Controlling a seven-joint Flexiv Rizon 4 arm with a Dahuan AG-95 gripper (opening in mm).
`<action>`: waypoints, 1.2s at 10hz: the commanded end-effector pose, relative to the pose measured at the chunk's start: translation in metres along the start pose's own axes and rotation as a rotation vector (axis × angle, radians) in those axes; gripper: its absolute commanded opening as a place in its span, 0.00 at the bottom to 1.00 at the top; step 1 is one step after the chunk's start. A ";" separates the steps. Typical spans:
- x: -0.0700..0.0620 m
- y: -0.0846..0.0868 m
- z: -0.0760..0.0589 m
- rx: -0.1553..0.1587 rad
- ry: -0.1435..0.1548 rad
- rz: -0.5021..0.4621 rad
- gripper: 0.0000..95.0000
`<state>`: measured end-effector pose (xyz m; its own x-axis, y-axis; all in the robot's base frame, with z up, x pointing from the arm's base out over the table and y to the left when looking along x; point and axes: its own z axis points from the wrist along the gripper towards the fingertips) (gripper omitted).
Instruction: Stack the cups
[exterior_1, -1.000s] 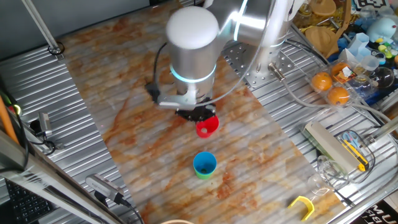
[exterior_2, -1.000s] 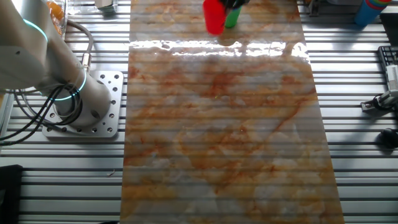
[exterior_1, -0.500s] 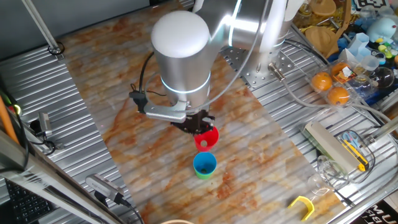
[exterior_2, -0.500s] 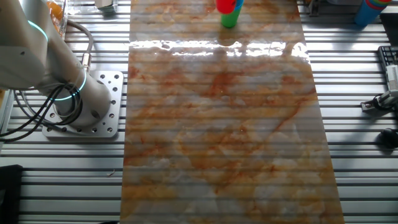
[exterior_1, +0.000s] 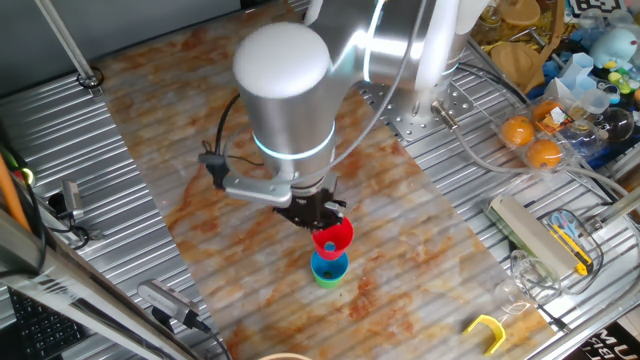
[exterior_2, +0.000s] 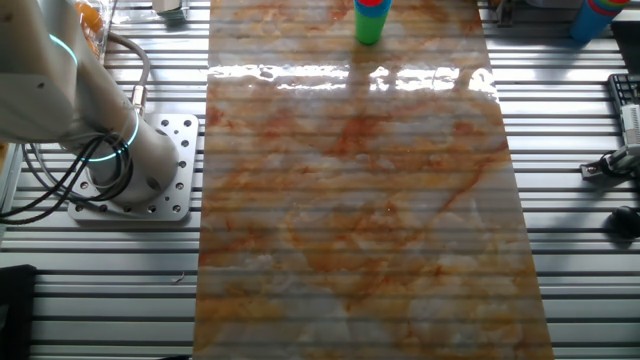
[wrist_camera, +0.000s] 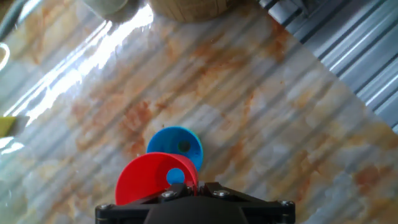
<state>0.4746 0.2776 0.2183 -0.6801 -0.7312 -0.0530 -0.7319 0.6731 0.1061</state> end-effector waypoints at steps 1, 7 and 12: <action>-0.005 0.002 0.002 0.007 -0.022 0.084 0.00; -0.017 0.010 0.013 0.046 -0.012 0.172 0.00; -0.017 0.010 0.013 0.069 -0.008 0.225 0.00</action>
<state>0.4777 0.2982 0.2069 -0.8268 -0.5607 -0.0444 -0.5624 0.8255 0.0480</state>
